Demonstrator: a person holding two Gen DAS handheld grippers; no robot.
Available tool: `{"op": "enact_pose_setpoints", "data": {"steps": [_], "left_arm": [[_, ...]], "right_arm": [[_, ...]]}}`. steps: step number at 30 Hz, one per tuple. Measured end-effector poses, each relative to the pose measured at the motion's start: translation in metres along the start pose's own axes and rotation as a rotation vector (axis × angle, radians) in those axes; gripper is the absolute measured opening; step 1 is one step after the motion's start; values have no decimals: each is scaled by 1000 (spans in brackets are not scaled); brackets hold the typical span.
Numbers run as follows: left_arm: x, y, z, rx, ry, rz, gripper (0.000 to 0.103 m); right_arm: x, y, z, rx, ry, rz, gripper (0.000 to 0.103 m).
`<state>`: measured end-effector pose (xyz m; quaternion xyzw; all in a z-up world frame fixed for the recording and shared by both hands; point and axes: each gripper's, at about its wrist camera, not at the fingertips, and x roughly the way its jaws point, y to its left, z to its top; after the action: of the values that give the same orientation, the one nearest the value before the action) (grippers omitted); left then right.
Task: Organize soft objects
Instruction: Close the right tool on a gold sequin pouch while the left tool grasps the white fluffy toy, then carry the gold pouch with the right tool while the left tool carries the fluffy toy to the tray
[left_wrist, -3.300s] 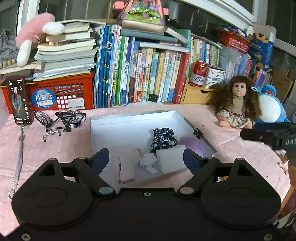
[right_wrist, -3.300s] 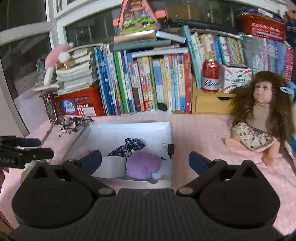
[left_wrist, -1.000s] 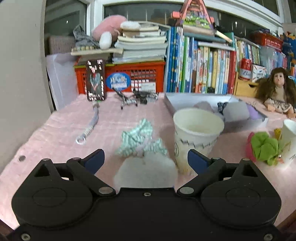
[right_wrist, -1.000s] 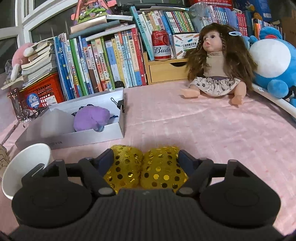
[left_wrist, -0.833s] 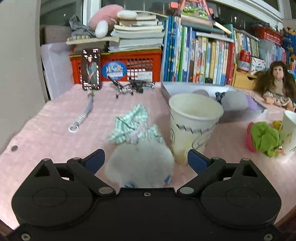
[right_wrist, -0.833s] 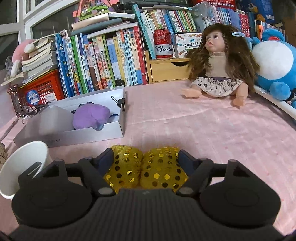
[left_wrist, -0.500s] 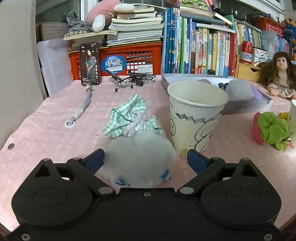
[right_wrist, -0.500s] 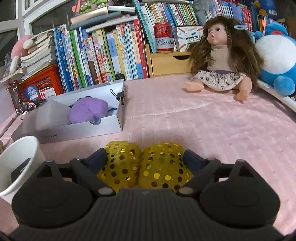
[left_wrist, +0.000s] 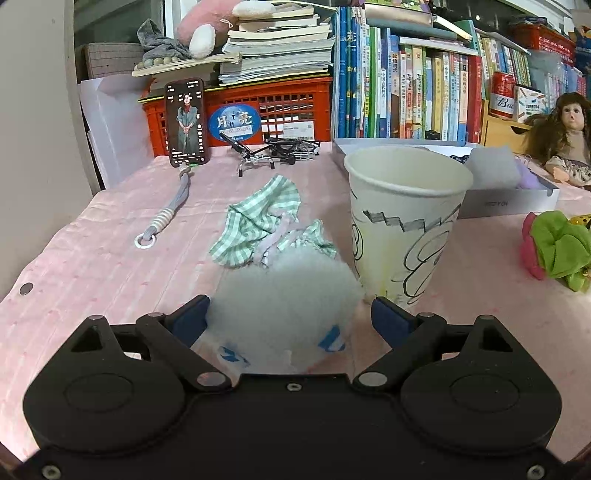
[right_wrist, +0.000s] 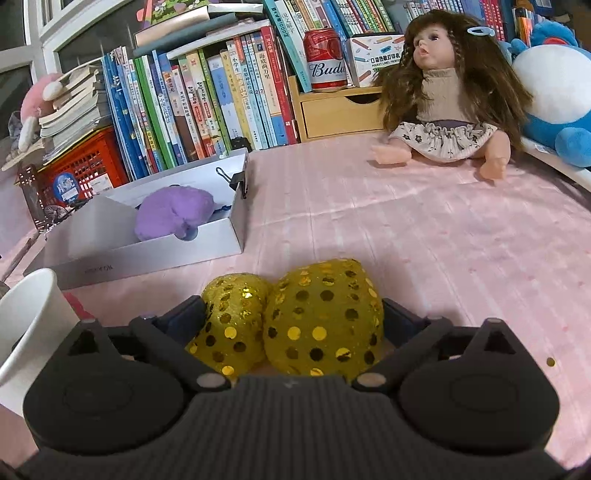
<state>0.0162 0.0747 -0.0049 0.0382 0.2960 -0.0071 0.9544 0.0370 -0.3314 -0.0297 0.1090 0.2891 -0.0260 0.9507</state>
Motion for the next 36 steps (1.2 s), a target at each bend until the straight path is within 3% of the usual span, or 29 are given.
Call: {"op": "enact_pose_setpoints", "data": {"steps": [4, 6, 15, 24, 27, 28, 36], "left_arm": [[-1, -3, -1, 15, -5, 16, 88], [-3, -3, -1, 26, -11, 35, 76], [-15, -4, 1, 65, -31, 40, 64], [-28, 1, 13, 30, -55, 12, 63], [-32, 7, 18, 12, -68, 22, 63], [-34, 9, 20, 2, -71, 24, 63], [-40, 30, 42, -42, -109, 43, 63]], "right_arm": [[0, 0, 0, 0, -1, 0, 101], [0, 0, 0, -1, -3, 2, 98], [-5, 0, 2, 22, 7, 48, 84], [-13, 2, 8, 48, -18, 57, 65], [-18, -1, 12, 71, -40, 32, 50], [-20, -3, 15, 88, -47, 31, 35], [-25, -5, 35, 86, -77, 4, 33]]}}
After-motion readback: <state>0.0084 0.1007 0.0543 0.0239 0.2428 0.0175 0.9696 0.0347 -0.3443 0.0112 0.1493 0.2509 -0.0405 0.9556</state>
